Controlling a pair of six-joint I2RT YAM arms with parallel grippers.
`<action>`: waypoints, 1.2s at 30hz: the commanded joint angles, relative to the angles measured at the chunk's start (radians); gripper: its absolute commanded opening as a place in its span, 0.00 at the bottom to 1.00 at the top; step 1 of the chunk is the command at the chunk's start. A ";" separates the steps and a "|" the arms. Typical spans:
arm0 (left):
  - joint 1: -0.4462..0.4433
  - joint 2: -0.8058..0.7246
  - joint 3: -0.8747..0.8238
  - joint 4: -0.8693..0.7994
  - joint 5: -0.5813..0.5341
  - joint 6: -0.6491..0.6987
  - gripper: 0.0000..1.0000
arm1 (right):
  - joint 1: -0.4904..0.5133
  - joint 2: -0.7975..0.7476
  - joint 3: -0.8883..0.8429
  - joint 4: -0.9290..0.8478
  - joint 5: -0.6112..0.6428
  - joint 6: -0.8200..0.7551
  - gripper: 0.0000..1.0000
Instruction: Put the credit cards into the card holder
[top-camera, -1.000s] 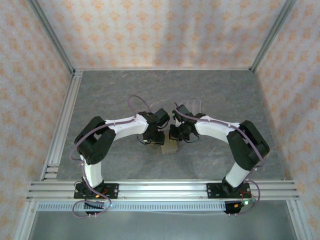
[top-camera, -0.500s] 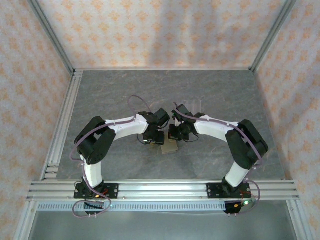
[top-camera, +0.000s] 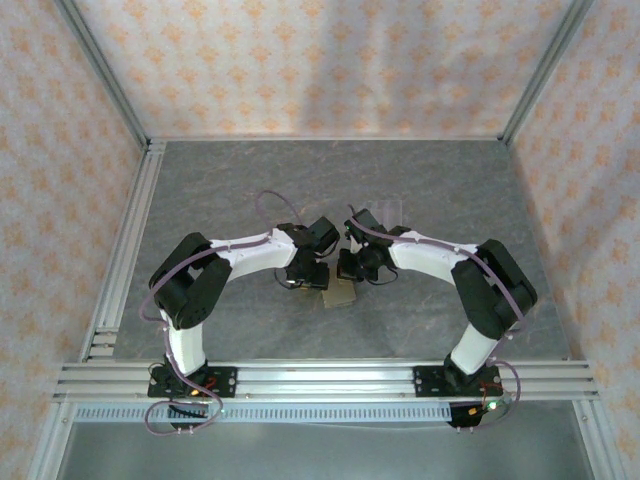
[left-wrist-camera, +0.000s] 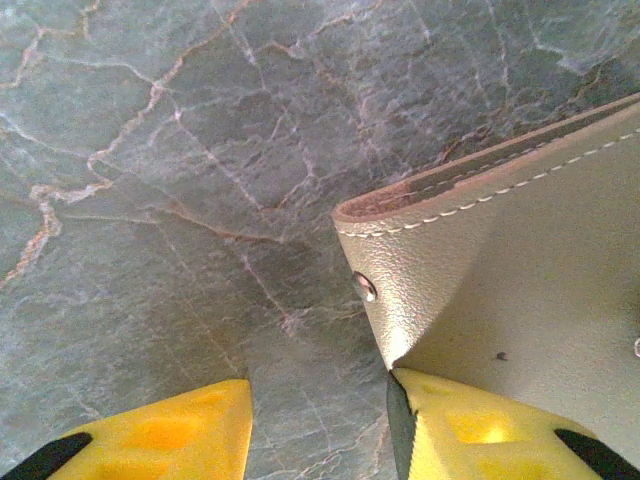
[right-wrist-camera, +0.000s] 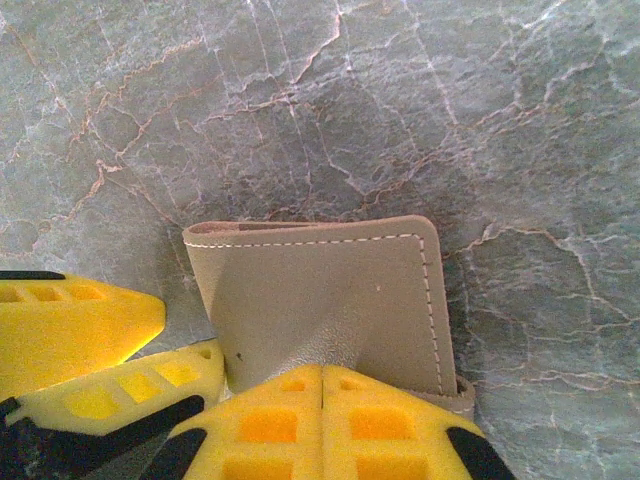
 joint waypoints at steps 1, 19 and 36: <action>-0.012 0.035 -0.002 0.035 0.001 0.003 0.42 | 0.006 -0.018 -0.028 -0.041 -0.026 -0.004 0.00; -0.012 0.035 -0.007 0.044 0.008 0.001 0.42 | 0.007 -0.024 -0.025 -0.087 0.019 -0.029 0.00; -0.012 0.035 -0.013 0.053 0.012 0.000 0.42 | 0.033 0.010 0.005 -0.046 0.025 0.003 0.00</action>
